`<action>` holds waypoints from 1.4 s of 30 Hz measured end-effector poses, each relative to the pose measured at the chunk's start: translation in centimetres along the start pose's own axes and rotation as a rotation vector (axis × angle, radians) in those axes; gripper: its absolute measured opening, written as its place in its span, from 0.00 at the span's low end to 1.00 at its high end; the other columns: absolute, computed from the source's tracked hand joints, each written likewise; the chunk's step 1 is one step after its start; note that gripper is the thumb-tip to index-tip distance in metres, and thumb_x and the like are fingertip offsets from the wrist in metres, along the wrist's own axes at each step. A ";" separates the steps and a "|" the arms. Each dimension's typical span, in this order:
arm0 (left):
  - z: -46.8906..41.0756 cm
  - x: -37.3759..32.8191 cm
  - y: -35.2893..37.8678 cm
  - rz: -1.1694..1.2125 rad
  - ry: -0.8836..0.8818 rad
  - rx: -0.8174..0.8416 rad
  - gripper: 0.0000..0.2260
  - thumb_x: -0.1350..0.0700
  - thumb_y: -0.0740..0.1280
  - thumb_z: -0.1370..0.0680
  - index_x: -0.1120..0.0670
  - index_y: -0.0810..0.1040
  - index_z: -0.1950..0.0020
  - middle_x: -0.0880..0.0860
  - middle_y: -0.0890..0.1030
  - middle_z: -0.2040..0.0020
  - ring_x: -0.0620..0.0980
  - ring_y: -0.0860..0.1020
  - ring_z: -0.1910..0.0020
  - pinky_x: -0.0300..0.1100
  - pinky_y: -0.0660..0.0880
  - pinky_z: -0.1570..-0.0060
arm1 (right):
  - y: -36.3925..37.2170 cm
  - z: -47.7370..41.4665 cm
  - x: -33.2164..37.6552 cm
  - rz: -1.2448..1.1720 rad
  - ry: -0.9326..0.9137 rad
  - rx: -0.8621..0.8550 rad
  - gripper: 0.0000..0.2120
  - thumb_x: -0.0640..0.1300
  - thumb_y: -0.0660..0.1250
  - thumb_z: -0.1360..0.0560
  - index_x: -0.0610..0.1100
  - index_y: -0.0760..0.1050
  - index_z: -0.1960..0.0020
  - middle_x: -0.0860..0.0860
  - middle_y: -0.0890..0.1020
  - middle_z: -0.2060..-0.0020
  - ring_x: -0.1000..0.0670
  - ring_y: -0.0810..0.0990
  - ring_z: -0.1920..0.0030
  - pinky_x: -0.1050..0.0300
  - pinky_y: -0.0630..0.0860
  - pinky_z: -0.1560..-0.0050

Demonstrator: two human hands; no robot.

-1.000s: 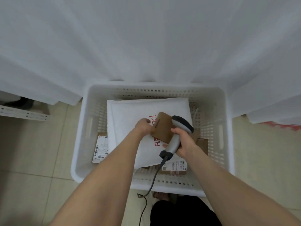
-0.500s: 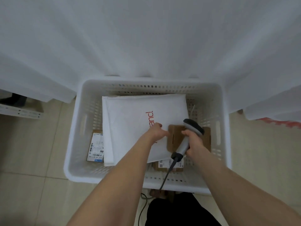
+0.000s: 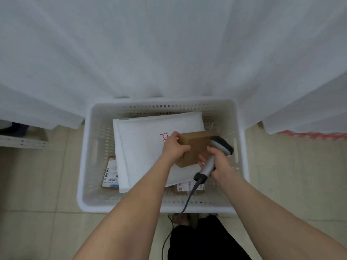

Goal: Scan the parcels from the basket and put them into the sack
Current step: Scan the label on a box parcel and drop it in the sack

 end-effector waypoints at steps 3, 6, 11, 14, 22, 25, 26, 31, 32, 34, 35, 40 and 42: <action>3.3 -4.2 -4.6 -0.085 0.111 -0.073 0.18 0.56 0.74 0.32 0.50 0.69 0.49 0.52 0.72 0.49 0.52 0.74 0.54 0.40 0.74 0.64 | 1.2 4.7 1.5 -0.027 -0.024 -0.011 0.15 0.42 0.71 0.25 0.39 0.76 0.40 0.40 0.83 0.50 0.49 0.83 0.57 0.56 0.78 0.59; 7.5 -8.7 -8.0 -0.246 0.266 -0.091 0.18 0.57 0.74 0.33 0.49 0.71 0.48 0.49 0.68 0.50 0.51 0.73 0.52 0.45 0.77 0.55 | 3.5 10.1 3.4 -0.027 -0.067 0.012 0.19 0.46 0.75 0.27 0.40 0.76 0.41 0.42 0.83 0.51 0.49 0.83 0.55 0.56 0.78 0.59; 15.7 -16.7 -11.6 -0.630 0.621 -0.128 0.18 0.57 0.72 0.32 0.50 0.75 0.42 0.52 0.72 0.45 0.53 0.71 0.46 0.47 0.72 0.50 | 7.0 19.1 7.2 -0.051 -0.184 0.017 0.27 0.48 0.79 0.33 0.38 0.75 0.39 0.42 0.83 0.47 0.43 0.83 0.50 0.50 0.81 0.48; 20.2 -20.9 -13.8 -0.747 0.752 -0.146 0.20 0.58 0.69 0.31 0.50 0.75 0.39 0.54 0.72 0.42 0.56 0.70 0.42 0.48 0.69 0.47 | 8.0 23.9 8.6 0.057 -0.197 -0.037 0.27 0.48 0.80 0.36 0.38 0.76 0.42 0.43 0.84 0.52 0.44 0.82 0.56 0.52 0.79 0.53; 25.4 -21.1 -24.9 -0.071 0.147 0.021 0.21 0.55 0.63 0.23 0.50 0.69 0.30 0.57 0.66 0.30 0.55 0.68 0.33 0.47 0.71 0.39 | 9.3 35.4 10.7 0.138 -0.297 0.068 0.21 0.35 0.76 0.32 0.37 0.76 0.41 0.40 0.84 0.49 0.43 0.84 0.55 0.46 0.81 0.48; 28.9 -19.6 -26.4 0.216 -0.077 0.090 0.17 0.49 0.64 0.22 0.54 0.68 0.35 0.55 0.74 0.42 0.55 0.76 0.43 0.48 0.80 0.57 | 9.7 39.1 10.7 0.162 -0.335 0.239 0.20 0.31 0.74 0.31 0.36 0.77 0.40 0.39 0.84 0.47 0.41 0.84 0.50 0.43 0.79 0.43; 30.2 -19.5 -26.4 0.275 -0.099 0.119 0.18 0.48 0.67 0.23 0.56 0.70 0.38 0.55 0.75 0.45 0.54 0.78 0.46 0.47 0.80 0.62 | 9.9 40.3 10.6 0.179 -0.353 0.285 0.20 0.31 0.73 0.31 0.36 0.77 0.40 0.39 0.84 0.46 0.41 0.84 0.49 0.43 0.79 0.42; 36.1 -19.4 -27.5 0.501 0.004 -0.023 0.20 0.56 0.69 0.23 0.61 0.70 0.34 0.55 0.80 0.49 0.50 0.81 0.56 0.46 0.82 0.65 | 7.7 46.0 10.5 0.215 -0.489 0.320 0.18 0.38 0.73 0.27 0.38 0.75 0.38 0.44 0.82 0.48 0.44 0.82 0.51 0.47 0.78 0.46; 37.3 -19.3 -27.9 0.531 0.019 -0.077 0.21 0.58 0.68 0.23 0.61 0.68 0.33 0.56 0.79 0.47 0.51 0.81 0.56 0.48 0.82 0.65 | 7.2 47.1 10.4 0.225 -0.499 0.335 0.16 0.39 0.72 0.26 0.39 0.75 0.40 0.46 0.82 0.52 0.46 0.81 0.57 0.51 0.79 0.53; 39.7 -19.0 -28.4 0.597 0.030 -0.152 0.23 0.59 0.67 0.22 0.59 0.64 0.30 0.57 0.78 0.43 0.52 0.81 0.56 0.50 0.82 0.66 | 6.6 49.5 9.8 0.240 -0.471 0.439 0.08 0.38 0.70 0.25 0.40 0.76 0.46 0.47 0.80 0.62 0.51 0.78 0.67 0.59 0.76 0.67; 41.1 -18.9 -28.6 0.622 0.034 -0.182 0.24 0.59 0.67 0.22 0.58 0.62 0.28 0.57 0.77 0.42 0.52 0.81 0.56 0.50 0.82 0.66 | 6.5 50.9 9.4 0.265 -0.461 0.494 0.04 0.37 0.69 0.24 0.40 0.76 0.50 0.47 0.79 0.66 0.52 0.76 0.71 0.60 0.75 0.71; 46.9 -17.8 -29.2 0.676 0.055 -0.298 0.26 0.59 0.65 0.21 0.57 0.59 0.26 0.58 0.76 0.42 0.51 0.81 0.60 0.46 0.80 0.71 | 5.7 57.5 6.9 0.476 -0.503 0.678 0.06 0.39 0.69 0.25 0.38 0.76 0.49 0.46 0.78 0.68 0.53 0.73 0.77 0.62 0.72 0.76; 48.9 -17.1 -30.0 0.671 0.065 -0.345 0.25 0.59 0.65 0.21 0.57 0.59 0.26 0.57 0.76 0.42 0.51 0.80 0.61 0.46 0.80 0.71 | 5.1 59.5 5.8 0.526 -0.494 0.700 0.08 0.41 0.69 0.24 0.39 0.76 0.49 0.46 0.79 0.67 0.53 0.73 0.76 0.62 0.73 0.75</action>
Point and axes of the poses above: each hand's wrist, its own z-axis away from the middle knuckle, its own y-axis out of the palm, x = y × z, the point moved 9 cm from there along -z, towards the middle knuckle
